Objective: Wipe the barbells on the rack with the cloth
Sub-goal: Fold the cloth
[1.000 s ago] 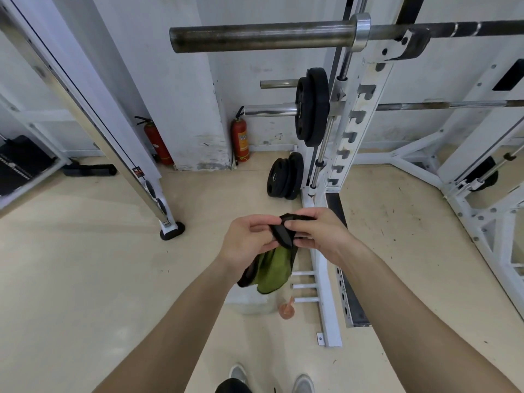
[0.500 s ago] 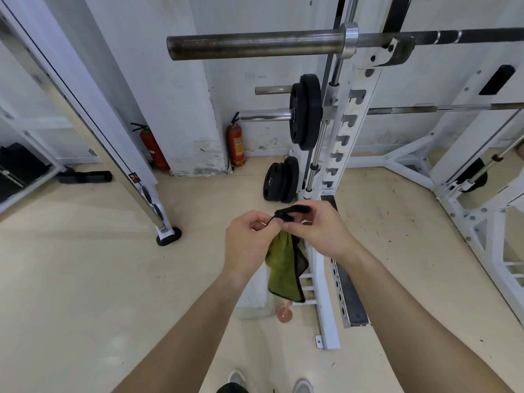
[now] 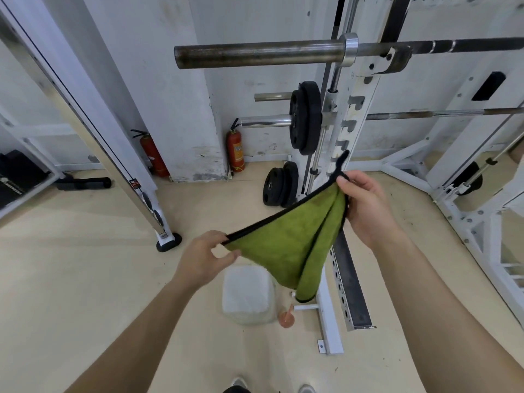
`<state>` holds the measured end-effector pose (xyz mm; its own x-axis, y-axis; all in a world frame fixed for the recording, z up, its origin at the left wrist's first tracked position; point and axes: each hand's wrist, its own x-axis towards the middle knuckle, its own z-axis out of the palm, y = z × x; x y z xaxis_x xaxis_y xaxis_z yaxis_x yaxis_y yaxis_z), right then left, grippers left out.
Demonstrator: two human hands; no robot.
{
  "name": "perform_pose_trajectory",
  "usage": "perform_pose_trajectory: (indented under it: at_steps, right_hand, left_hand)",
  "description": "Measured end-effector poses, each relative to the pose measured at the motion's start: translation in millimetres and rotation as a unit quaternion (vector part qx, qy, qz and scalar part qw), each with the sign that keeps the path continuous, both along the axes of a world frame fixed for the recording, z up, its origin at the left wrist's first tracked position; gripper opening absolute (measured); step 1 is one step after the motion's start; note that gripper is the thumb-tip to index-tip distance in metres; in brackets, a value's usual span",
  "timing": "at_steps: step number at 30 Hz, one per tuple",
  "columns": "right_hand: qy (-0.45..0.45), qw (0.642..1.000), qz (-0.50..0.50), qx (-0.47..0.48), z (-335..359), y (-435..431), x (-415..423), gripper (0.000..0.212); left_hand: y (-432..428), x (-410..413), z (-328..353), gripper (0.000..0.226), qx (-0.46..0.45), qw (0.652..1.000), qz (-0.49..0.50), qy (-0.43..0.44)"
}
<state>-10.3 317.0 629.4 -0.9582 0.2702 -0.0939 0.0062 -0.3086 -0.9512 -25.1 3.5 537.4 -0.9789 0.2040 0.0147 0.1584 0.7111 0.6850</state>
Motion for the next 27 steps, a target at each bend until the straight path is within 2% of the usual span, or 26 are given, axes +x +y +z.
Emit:
perform_pose_trajectory:
  at_steps: [3, 7, 10, 13, 16, 18, 20, 22, 24, 25, 27]
  right_hand:
    - [-0.062, 0.995, -0.078, 0.008, -22.6, 13.0, 0.5, 0.011]
    - [-0.172, 0.974, -0.143, -0.028, -47.1, 5.3, -0.4, 0.016]
    - [-0.224, 0.961, -0.146, -0.063, -55.3, -21.1, 0.8, 0.014]
    - [-0.188, 0.978, -0.067, -0.067, -54.9, -70.0, 10.2, 0.017]
    - [-0.095, 0.995, -0.002, 0.017, -55.9, -102.2, 22.6, 0.015]
    - [-0.028, 0.997, 0.044, 0.060, -57.3, -101.0, 28.6, 0.011]
    - [0.001, 0.990, 0.103, 0.093, -57.3, -93.1, 31.4, 0.026]
    - [0.000, 0.987, 0.123, 0.106, -58.4, -87.8, 28.1, 0.033]
    - [0.000, 0.991, 0.112, 0.073, -58.2, -85.1, 20.1, 0.027]
    - [0.000, 0.992, 0.118, 0.038, -56.4, -83.5, 16.2, 0.024]
    - [-0.004, 0.987, 0.158, -0.039, -50.7, -78.8, 8.5, 0.018]
  left_hand:
    - [-6.3, -7.4, 35.1, 0.011, 0.148, 0.984, 0.087, -0.035]
    - [5.4, -16.4, 60.7, 0.014, 0.230, 0.961, 0.130, -0.083]
    - [25.8, -13.3, 57.8, 0.025, 0.318, 0.913, 0.203, -0.157]
    - [63.0, 3.9, 55.8, 0.020, 0.349, 0.898, 0.188, -0.190]
    - [87.6, 20.2, 69.9, 0.013, 0.375, 0.886, 0.149, -0.227]
    - [84.6, 21.3, 81.0, 0.018, 0.393, 0.874, 0.130, -0.254]
    - [72.0, 20.9, 87.0, 0.030, 0.387, 0.882, 0.074, -0.260]
    - [58.9, 23.6, 85.4, 0.036, 0.329, 0.922, 0.016, -0.202]
    - [45.2, 24.3, 76.5, 0.041, 0.235, 0.968, 0.023, -0.079]
    - [36.8, 22.9, 67.3, 0.054, 0.194, 0.980, 0.031, -0.036]
    - [24.1, 19.6, 51.5, 0.085, 0.145, 0.988, 0.008, -0.051]
